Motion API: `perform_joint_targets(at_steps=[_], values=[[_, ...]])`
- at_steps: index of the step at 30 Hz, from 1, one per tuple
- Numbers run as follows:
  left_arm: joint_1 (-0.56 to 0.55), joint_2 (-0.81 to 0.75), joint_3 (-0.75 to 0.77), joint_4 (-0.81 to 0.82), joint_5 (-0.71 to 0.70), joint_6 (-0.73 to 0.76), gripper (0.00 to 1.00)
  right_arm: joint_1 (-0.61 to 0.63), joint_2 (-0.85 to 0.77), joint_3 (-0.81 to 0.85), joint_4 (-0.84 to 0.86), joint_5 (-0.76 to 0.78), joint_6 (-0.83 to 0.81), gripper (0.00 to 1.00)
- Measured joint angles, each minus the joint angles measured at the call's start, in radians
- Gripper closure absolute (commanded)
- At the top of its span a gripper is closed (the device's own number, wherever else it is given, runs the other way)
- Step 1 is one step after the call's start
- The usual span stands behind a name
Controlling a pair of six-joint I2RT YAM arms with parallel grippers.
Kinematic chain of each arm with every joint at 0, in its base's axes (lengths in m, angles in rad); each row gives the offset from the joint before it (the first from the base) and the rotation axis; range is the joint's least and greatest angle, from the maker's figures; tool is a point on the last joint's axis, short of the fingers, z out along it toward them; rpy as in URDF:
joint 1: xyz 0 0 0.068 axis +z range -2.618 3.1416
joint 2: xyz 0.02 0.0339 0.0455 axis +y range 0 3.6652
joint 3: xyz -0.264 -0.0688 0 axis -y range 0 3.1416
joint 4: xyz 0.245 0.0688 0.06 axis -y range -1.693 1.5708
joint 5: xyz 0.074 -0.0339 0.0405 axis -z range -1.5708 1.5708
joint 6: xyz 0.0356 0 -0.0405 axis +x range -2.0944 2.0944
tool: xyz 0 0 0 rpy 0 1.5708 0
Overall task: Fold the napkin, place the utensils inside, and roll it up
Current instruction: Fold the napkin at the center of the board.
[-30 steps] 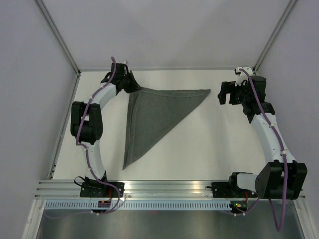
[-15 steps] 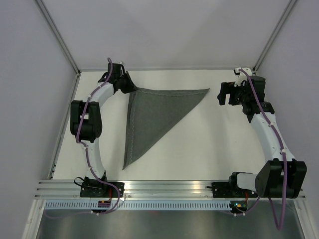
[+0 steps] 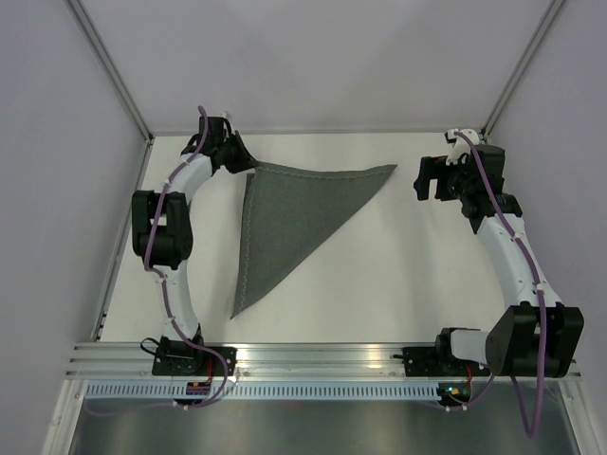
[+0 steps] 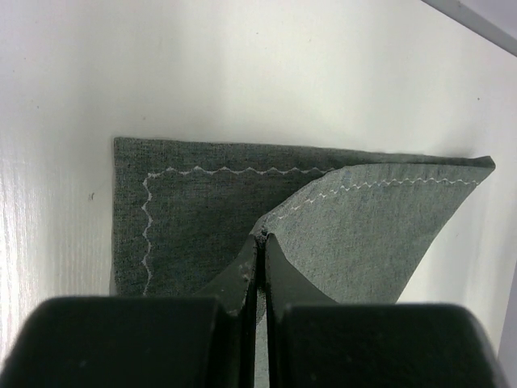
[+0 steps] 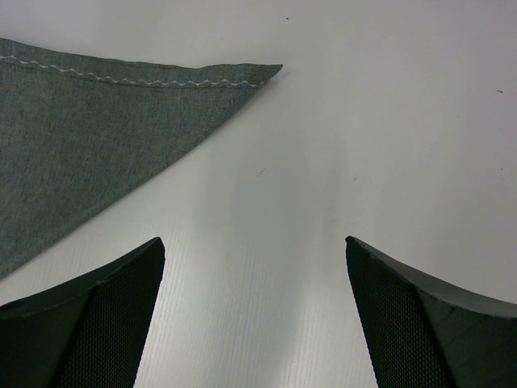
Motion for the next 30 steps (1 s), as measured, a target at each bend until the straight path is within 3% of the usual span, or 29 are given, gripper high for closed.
perform_joint_targets(at_steps=[24, 25, 30], values=[[0.018, 0.047, 0.027, -0.002, 0.018, 0.0, 0.98, 0.0, 0.002, 0.0, -0.002, -0.004, -0.003, 0.02], [0.019, 0.05, 0.031, -0.002, 0.018, 0.0, 0.96, 0.0, 0.002, 0.0, -0.002, -0.004, -0.003, 0.02], [0.023, 0.078, 0.045, -0.001, 0.014, 0.001, 0.61, 0.0, 0.003, 0.0, -0.004, -0.008, -0.007, 0.02]])
